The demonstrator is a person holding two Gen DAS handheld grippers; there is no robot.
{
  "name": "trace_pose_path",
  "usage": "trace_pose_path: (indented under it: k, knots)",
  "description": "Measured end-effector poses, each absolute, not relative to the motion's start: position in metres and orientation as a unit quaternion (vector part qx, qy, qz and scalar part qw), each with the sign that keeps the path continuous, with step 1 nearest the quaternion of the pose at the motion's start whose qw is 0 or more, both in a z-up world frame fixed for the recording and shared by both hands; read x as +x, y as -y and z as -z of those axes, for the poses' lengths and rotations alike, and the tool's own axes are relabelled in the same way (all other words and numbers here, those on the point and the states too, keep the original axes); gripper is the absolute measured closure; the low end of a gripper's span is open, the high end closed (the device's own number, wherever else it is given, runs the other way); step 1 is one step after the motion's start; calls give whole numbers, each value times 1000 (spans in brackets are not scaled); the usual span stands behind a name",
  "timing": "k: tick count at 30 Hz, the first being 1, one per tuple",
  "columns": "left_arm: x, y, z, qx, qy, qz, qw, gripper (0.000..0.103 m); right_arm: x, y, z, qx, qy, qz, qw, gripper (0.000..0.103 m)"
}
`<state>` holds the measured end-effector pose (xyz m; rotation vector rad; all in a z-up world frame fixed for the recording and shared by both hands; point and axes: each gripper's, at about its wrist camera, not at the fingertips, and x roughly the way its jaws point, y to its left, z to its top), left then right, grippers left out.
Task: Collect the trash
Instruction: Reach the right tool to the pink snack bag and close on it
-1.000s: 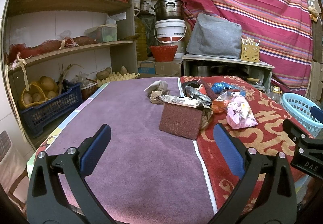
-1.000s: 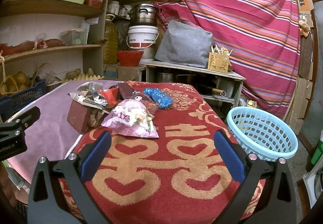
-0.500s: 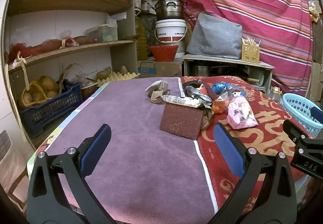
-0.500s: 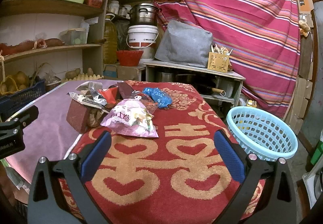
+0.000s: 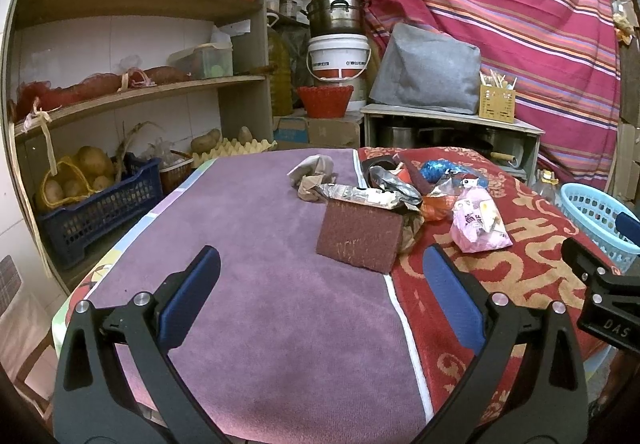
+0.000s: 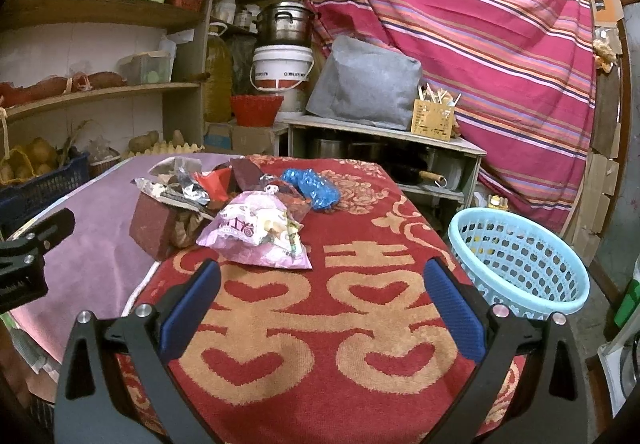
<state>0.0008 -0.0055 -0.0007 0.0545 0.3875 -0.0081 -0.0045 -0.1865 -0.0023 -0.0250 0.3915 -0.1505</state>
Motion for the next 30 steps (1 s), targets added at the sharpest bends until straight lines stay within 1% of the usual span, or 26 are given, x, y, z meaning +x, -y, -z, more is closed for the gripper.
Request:
trace_pose_path:
  k: [5, 8, 11, 15, 19, 24, 30]
  knots:
    - [4, 5, 4, 27, -205, 7, 978, 5, -4, 189, 0, -25, -192, 76, 978, 4]
    - [8, 4, 5, 29, -209, 4, 977, 5, 2, 192, 0, -26, -205, 74, 976, 4]
    - [17, 4, 5, 34, -221, 3, 975, 5, 7, 199, -3, -11, -215, 70, 974, 4]
    - [29, 3, -2, 39, -228, 14, 973, 5, 12, 208, -12, 1, -206, 75, 976, 4]
    - [44, 2, -14, 44, -227, 8, 973, 5, 30, 215, -28, 2, -222, 59, 973, 4]
    - [74, 3, -23, 50, -244, 4, 969, 5, 59, 223, -40, 2, -251, 57, 966, 4]
    - [100, -1, -26, 55, -245, -3, 968, 5, 89, 223, -36, -2, -268, 47, 962, 4]
